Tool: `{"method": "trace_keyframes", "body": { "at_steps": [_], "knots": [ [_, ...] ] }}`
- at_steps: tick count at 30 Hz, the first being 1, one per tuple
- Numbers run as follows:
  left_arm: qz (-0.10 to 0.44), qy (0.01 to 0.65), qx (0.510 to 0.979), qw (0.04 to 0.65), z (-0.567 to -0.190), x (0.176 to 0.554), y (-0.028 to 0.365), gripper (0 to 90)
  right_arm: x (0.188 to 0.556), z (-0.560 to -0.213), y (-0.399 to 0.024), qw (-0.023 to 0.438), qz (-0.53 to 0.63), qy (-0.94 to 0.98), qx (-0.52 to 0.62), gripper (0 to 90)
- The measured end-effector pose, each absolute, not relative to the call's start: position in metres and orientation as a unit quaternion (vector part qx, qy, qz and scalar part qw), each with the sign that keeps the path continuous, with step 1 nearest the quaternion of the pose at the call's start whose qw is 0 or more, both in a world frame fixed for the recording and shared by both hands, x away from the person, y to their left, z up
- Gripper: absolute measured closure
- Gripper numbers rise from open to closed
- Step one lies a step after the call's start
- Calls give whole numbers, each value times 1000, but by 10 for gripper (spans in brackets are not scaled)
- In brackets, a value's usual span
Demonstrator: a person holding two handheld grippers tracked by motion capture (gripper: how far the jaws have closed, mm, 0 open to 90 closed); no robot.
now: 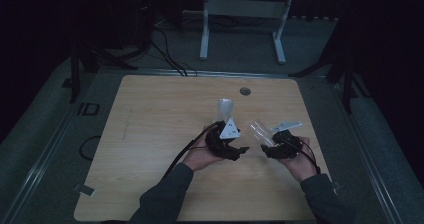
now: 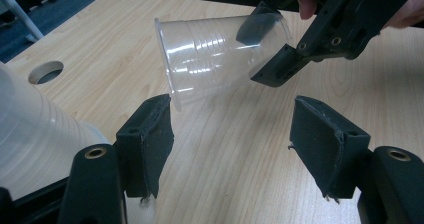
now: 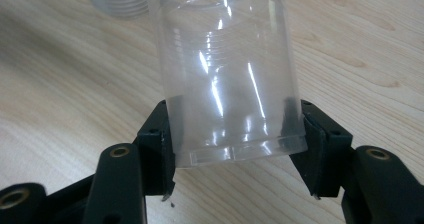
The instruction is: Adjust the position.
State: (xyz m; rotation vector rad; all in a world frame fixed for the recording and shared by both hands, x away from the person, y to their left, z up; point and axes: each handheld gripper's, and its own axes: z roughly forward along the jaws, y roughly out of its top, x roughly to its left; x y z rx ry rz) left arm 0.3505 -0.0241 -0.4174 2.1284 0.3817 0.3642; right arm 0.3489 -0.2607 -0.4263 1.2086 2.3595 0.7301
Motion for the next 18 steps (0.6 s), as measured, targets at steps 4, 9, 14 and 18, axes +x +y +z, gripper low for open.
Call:
{"method": "trace_keyframes", "body": {
  "at_steps": [4, 9, 14, 18],
  "knots": [
    [147, 160, 861, 460, -417, 351, -24, 332, 347, -429, -261, 213, 266, 829, 443, 420],
    [147, 166, 859, 461, -416, 351, -24, 334, 345, -431, -264, 230, 280, 810, 461, 420],
    [149, 171, 858, 460, -417, 352, -25, 336, 341, -433, -266, 250, 303, 789, 472, 421],
    [147, 175, 858, 460, -419, 352, -26, 336, 337, -434, -265, 263, 316, 779, 474, 421]
  ]
}}
